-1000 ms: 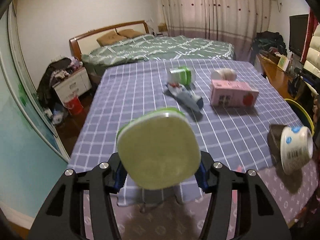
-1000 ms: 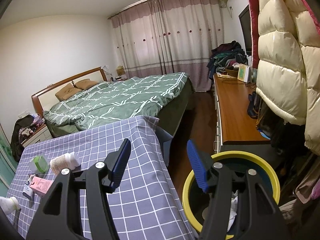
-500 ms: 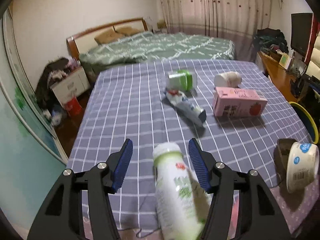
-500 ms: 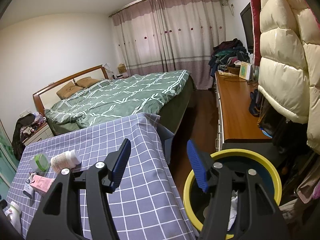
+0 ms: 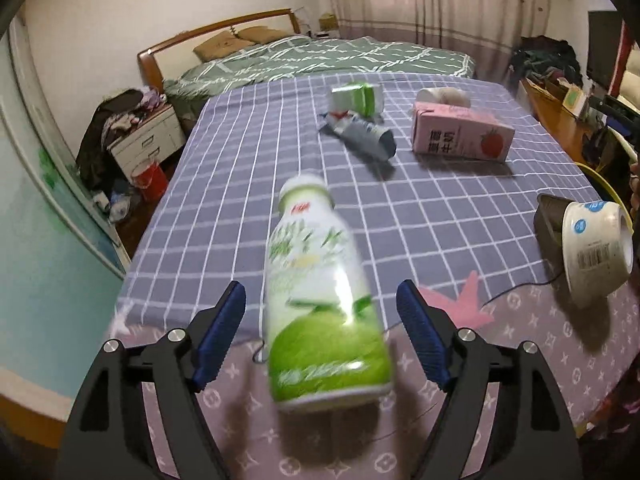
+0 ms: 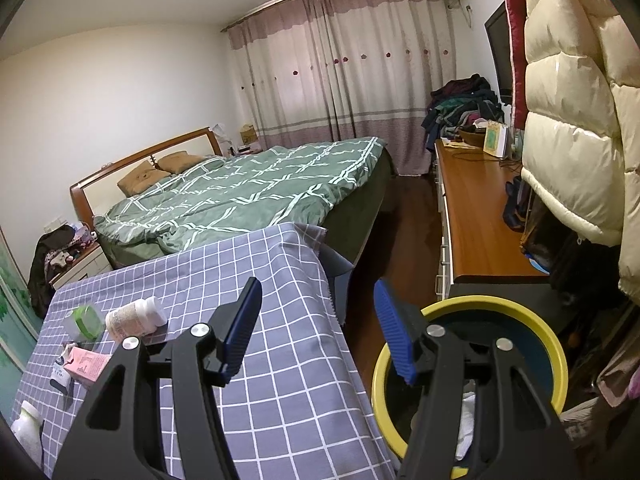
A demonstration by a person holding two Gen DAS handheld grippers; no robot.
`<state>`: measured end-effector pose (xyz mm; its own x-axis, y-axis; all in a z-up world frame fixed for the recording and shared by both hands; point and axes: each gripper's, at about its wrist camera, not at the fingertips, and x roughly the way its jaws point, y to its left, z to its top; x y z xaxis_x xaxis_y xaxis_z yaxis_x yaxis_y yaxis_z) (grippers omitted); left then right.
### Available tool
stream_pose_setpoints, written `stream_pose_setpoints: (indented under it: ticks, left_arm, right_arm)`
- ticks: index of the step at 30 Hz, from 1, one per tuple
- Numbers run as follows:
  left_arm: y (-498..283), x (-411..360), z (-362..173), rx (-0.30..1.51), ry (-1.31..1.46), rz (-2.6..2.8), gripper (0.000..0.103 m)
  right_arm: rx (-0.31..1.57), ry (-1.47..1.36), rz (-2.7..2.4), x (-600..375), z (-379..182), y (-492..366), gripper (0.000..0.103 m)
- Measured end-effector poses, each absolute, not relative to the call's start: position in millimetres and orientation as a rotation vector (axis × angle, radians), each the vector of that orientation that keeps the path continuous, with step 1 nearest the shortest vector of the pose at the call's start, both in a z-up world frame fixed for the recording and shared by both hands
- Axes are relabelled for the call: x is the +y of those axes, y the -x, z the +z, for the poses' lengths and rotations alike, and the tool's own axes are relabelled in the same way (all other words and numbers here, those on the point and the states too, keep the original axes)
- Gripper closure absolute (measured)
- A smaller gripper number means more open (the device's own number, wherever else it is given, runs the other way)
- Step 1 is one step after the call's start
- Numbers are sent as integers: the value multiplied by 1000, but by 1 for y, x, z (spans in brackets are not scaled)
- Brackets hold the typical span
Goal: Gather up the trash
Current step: 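Carry the coconut water bottle to the yellow bin and release it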
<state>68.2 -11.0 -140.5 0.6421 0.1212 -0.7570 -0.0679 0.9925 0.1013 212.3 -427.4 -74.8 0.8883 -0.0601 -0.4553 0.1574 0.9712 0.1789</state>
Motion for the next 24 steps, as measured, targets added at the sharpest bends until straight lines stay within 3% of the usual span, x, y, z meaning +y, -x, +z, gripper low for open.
stream_pose_setpoints:
  ticks: [1,6,24]
  left_arm:
    - [-68,-10,-142,868,-57,109,27]
    - [-69,0,-151,877,14,91,51]
    - [-100,-12,-68,635,-207,32,52]
  right_arm:
    - [463,-214,-111,-427,-75,-212,47]
    - [463,-222,-113,-429,-74,-211,47]
    - [465,-227,-112,-427,-74,-212,47]
